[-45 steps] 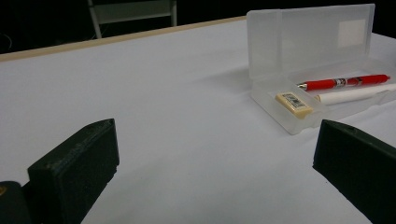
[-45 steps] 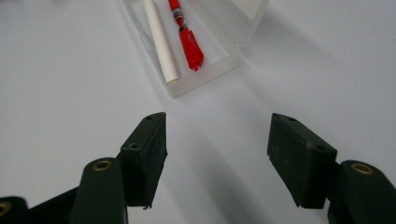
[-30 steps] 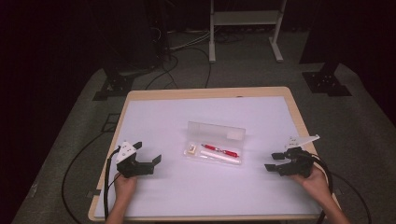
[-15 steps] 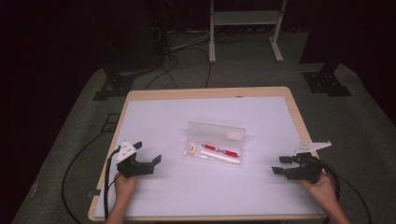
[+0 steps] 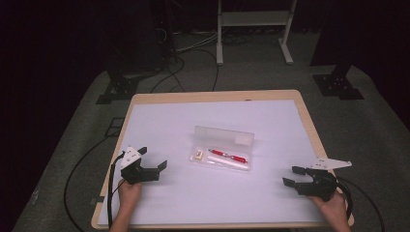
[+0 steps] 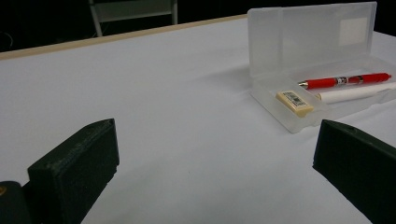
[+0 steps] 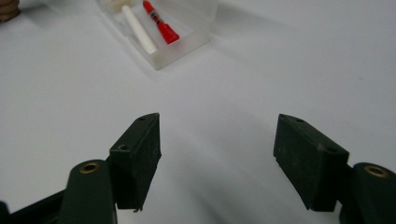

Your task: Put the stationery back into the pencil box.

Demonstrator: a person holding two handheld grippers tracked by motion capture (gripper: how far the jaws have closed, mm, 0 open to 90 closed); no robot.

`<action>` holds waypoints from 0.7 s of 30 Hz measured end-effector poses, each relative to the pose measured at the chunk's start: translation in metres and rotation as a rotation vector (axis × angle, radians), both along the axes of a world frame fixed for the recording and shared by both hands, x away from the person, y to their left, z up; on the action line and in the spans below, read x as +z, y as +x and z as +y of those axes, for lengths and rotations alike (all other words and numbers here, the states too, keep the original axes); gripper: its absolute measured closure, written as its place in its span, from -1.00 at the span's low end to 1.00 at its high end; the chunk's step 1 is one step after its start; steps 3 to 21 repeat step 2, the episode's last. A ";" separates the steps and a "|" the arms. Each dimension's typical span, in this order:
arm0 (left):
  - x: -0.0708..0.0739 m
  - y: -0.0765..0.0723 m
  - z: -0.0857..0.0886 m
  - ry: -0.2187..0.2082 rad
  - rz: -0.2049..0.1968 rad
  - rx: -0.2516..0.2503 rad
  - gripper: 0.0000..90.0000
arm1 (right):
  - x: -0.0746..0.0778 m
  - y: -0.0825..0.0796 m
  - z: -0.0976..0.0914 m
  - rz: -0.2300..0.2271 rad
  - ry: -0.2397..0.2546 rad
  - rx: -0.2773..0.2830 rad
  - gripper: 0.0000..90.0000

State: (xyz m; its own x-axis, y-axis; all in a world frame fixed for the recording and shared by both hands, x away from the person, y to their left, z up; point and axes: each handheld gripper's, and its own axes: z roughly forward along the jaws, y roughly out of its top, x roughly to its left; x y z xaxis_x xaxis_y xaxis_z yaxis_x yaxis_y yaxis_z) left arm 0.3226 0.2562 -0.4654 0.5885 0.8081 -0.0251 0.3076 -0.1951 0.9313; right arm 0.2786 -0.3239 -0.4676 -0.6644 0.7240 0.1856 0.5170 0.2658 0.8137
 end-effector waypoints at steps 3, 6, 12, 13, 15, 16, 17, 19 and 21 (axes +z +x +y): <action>0.000 -0.001 0.000 0.000 -0.010 0.003 -1.00 | -0.004 -0.001 -0.006 0.011 0.066 -0.013 -0.32; 0.000 -0.001 0.000 0.000 -0.010 0.003 -1.00 | -0.004 -0.001 -0.006 0.011 0.066 -0.013 -0.32; 0.000 -0.001 0.000 0.000 -0.010 0.003 -1.00 | -0.004 -0.001 -0.006 0.011 0.066 -0.013 -0.32; 0.000 -0.001 0.000 0.000 -0.010 0.003 -1.00 | -0.004 -0.001 -0.006 0.011 0.066 -0.013 -0.32; 0.000 -0.001 0.000 0.000 -0.010 0.003 -1.00 | -0.004 -0.001 -0.006 0.011 0.066 -0.013 -0.32; 0.000 -0.001 0.000 0.000 -0.010 0.003 -1.00 | -0.004 -0.001 -0.006 0.011 0.066 -0.013 -0.32; 0.000 -0.001 0.000 0.000 -0.010 0.003 -1.00 | -0.004 -0.001 -0.006 0.011 0.066 -0.013 -0.32; 0.000 -0.001 0.000 0.000 -0.010 0.003 -1.00 | -0.004 -0.001 -0.006 0.011 0.066 -0.013 -0.32; 0.000 -0.001 0.000 0.000 -0.010 0.003 -1.00 | -0.004 -0.001 -0.006 0.011 0.066 -0.013 -0.32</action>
